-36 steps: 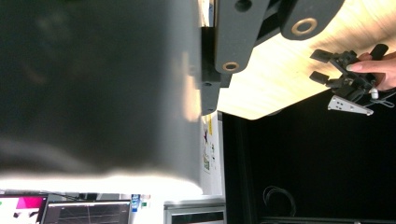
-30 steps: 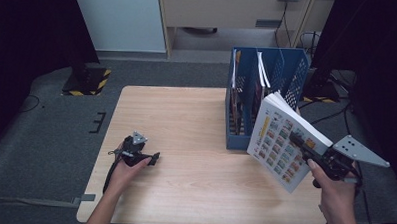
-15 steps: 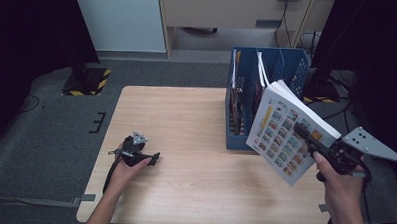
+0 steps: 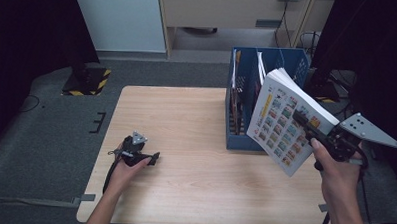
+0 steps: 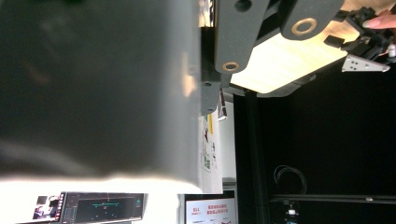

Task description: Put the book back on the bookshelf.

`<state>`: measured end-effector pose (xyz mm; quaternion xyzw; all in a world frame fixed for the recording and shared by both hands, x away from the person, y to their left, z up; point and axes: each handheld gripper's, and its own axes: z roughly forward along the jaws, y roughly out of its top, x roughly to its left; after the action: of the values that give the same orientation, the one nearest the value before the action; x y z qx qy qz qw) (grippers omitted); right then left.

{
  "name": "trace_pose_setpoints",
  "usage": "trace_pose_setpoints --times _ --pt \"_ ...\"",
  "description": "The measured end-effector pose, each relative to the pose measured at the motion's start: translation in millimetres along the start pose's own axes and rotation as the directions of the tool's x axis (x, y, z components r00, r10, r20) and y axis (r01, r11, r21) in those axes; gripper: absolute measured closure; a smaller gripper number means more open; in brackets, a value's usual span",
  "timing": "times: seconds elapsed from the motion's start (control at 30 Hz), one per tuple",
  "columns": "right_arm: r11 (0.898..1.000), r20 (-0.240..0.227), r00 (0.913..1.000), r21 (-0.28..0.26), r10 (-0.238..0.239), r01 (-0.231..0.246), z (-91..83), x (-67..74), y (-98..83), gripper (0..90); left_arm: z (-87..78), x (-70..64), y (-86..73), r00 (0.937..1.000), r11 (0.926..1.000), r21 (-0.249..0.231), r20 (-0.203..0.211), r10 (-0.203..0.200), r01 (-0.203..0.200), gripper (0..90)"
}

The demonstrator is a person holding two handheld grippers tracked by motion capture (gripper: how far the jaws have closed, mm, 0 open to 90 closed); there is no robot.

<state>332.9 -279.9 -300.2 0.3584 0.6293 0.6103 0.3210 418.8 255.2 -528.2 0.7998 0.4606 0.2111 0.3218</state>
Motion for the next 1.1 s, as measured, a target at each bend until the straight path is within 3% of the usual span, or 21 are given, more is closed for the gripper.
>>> trace_pose_setpoints --times 0.57,1.1 --pt "1.0 0.078 0.9969 0.018 0.004 -0.005 -0.8 -15.9 15.1 73.8 0.2 -0.7 0.0 1.0 1.0 0.004 0.001 0.004 -0.004 7.5" --pt "0.999 0.17 0.9855 0.046 0.002 -0.01 1.1 -34.8 14.7 73.8 0.4 0.0 -0.3 1.0 1.0 0.005 -0.001 0.002 -0.002 7.4"
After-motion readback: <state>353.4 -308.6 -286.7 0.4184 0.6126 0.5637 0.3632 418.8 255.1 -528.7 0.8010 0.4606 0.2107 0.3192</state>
